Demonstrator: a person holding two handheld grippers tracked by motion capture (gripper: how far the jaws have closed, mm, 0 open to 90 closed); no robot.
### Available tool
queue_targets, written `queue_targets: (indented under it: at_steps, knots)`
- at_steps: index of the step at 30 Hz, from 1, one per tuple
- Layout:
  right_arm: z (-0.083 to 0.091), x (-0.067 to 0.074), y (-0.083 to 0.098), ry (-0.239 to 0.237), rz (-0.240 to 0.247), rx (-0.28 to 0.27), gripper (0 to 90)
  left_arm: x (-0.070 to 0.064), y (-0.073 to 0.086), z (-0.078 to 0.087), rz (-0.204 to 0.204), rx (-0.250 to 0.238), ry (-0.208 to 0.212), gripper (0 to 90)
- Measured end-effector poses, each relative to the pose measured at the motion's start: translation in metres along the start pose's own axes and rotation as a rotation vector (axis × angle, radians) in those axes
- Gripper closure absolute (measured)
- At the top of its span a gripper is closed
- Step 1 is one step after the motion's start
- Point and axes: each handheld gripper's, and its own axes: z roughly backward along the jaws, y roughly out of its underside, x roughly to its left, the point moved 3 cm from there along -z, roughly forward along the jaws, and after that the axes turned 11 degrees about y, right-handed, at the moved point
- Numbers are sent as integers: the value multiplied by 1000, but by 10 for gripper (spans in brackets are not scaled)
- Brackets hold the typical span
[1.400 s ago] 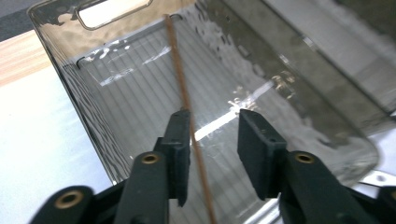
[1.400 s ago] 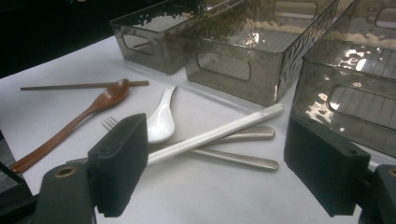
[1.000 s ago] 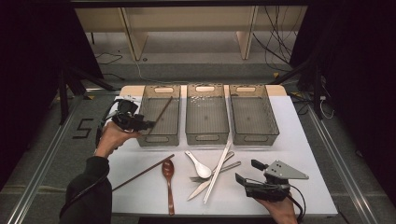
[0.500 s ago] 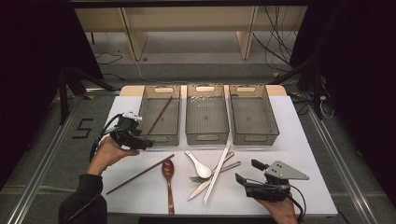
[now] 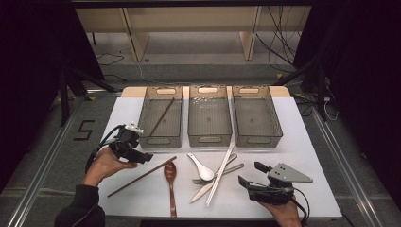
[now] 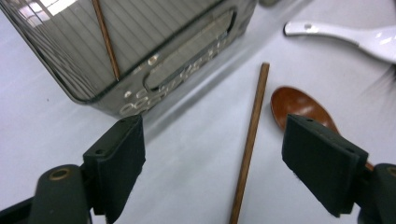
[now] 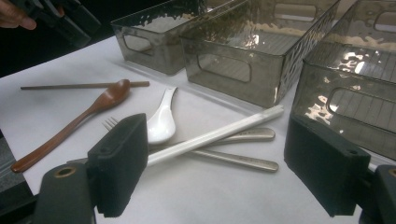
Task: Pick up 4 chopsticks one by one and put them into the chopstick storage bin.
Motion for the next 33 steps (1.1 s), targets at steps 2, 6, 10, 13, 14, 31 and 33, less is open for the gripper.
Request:
queue_targets:
  at_steps: [2, 6, 10, 13, 14, 31, 33]
  knots:
    - [0, 0, 0, 0, 1, 2, 227, -1, 3, -2, 1, 26, -6, 210]
    - [0, 0, 0, 1, -1, 0, 227, -3, 8, -7, -5, 85, -19, 210]
    - [0, 0, 0, -1, 2, 1, 227, -4, 13, -9, -13, 137, -21, 210]
    - [0, 1, 0, -1, 5, 2, 227, -6, 17, -10, -18, 170, -13, 215]
    - [0, 1, 0, 0, 4, 2, 227, -6, 18, -10, -20, 181, -11, 220]
    - [0, 1, 0, -3, 8, 4, 227, -12, 30, -20, -74, 319, 34, 500]
    - [0, 1, 0, -3, 9, 4, 227, -12, 31, -21, -77, 327, 42, 539]
